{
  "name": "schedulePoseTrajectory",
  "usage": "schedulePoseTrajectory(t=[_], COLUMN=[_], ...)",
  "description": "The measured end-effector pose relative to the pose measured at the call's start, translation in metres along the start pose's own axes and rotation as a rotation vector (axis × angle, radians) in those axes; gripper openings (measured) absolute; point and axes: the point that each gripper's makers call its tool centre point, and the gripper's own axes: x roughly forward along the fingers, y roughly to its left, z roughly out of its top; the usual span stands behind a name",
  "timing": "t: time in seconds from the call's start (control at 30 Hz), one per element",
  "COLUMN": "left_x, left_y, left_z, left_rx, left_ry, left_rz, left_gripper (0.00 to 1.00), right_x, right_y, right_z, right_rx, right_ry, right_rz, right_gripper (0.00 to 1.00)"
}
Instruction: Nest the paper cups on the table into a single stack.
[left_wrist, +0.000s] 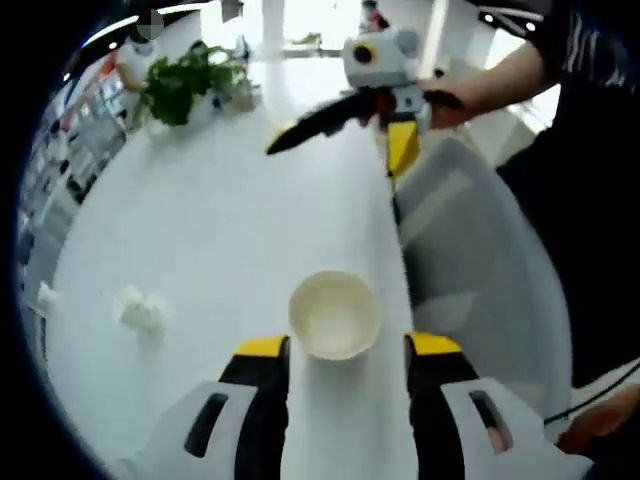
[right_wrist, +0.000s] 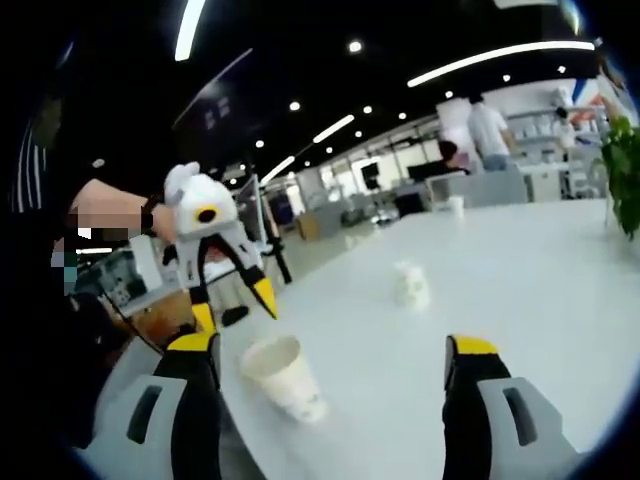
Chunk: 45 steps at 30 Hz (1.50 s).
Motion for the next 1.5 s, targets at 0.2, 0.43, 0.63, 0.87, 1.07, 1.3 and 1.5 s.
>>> schedulePoseTrajectory(t=[0.2, 0.43, 0.63, 0.87, 1.07, 1.3, 1.5], left_x=[-0.013, -0.029, -0.043, -0.058, -0.074, -0.074, -0.080], left_y=[0.015, 0.034, 0.044, 0.054, 0.068, 0.072, 0.078], left_z=[0.004, 0.004, 0.002, -0.007, -0.014, -0.021, -0.026], left_rx=[-0.115, -0.222, -0.286, -0.421, -0.479, -0.558, -0.599], left_ry=[-0.144, -0.267, -0.375, -0.513, -0.595, -0.651, -0.697], left_rz=[0.083, 0.184, 0.266, 0.363, 0.452, 0.481, 0.539], left_gripper=[0.66, 0.78, 0.85, 0.96, 1.00, 1.00, 1.00], right_x=[0.000, 0.002, 0.004, 0.005, 0.006, 0.015, 0.032], right_y=[-0.001, -0.003, -0.003, -0.002, -0.008, -0.021, -0.035], right_z=[0.003, 0.005, 0.008, 0.009, 0.013, 0.023, 0.034], right_rx=[-0.004, -0.006, -0.012, -0.014, -0.010, 0.012, 0.000], right_ry=[0.003, 0.010, 0.015, 0.027, 0.036, 0.029, 0.038], right_rz=[-0.004, -0.008, -0.009, -0.010, -0.018, -0.045, -0.064], right_gripper=[0.91, 0.91, 0.92, 0.92, 0.95, 1.00, 1.00])
